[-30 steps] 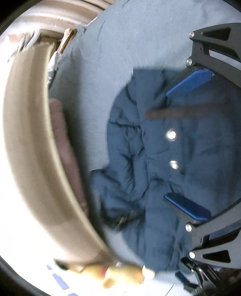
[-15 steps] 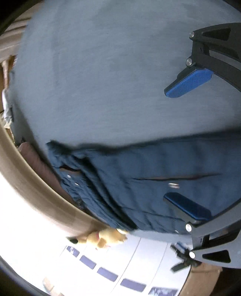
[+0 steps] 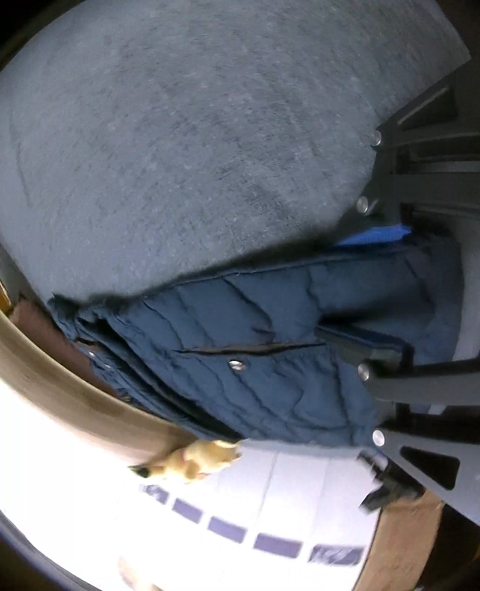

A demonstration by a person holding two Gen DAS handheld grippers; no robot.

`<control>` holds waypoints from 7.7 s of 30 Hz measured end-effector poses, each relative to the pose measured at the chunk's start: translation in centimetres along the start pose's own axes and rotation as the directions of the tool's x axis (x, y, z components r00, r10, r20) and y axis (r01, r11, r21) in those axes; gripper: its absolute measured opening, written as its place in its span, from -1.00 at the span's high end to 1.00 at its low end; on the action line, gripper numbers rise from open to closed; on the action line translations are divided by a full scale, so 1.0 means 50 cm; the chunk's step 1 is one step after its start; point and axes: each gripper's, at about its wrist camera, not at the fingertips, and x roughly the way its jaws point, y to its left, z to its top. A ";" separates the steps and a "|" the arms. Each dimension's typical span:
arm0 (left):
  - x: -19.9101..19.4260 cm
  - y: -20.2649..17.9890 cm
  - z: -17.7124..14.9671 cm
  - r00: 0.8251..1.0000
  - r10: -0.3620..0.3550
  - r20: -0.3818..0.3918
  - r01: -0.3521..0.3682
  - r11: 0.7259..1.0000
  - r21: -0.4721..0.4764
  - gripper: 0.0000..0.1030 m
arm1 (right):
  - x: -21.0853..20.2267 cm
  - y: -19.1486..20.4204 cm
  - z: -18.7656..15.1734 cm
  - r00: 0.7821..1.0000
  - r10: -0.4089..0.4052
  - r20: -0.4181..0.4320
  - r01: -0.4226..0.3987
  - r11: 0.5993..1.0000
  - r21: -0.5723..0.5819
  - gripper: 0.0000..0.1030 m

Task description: Fold large clothes

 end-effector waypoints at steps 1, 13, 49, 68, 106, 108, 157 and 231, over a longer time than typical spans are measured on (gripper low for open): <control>0.000 -0.006 -0.004 1.000 0.017 -0.002 -0.017 1.000 0.017 -0.81 | 0.001 0.003 0.000 1.000 0.019 -0.005 -0.019 1.000 0.000 0.03; -0.008 -0.030 -0.016 0.999 0.035 -0.028 -0.034 0.999 0.032 0.78 | 0.009 0.037 -0.010 0.999 -0.011 -0.053 0.005 0.994 -0.109 0.72; -0.069 -0.056 -0.131 0.995 0.072 -0.074 -0.066 0.994 0.084 0.75 | -0.040 -0.003 -0.037 0.995 -0.026 -0.092 0.012 0.988 -0.154 0.71; -0.085 -0.017 -0.112 1.000 0.000 -0.029 -0.001 0.999 -0.033 0.21 | -0.051 -0.031 -0.016 0.996 0.033 -0.084 -0.040 0.995 -0.089 0.30; -0.200 -0.038 -0.116 0.998 0.014 0.062 -0.018 0.998 0.060 0.84 | -0.100 0.022 -0.042 0.986 0.122 -0.110 -0.143 0.966 -0.214 0.75; -0.210 -0.034 -0.117 0.998 0.008 0.068 -0.011 0.998 0.056 0.84 | -0.102 0.024 -0.046 0.985 0.128 -0.112 -0.151 0.963 -0.223 0.76; -0.337 -0.063 0.070 0.929 -0.155 0.336 0.156 0.988 0.025 0.86 | -0.187 0.118 0.086 0.927 0.370 0.068 -0.326 0.879 -0.348 0.79; 0.014 -0.208 0.552 0.940 0.099 0.326 -0.131 0.988 0.078 0.86 | 0.096 0.298 0.520 0.943 0.205 0.262 -0.148 0.964 -0.221 0.79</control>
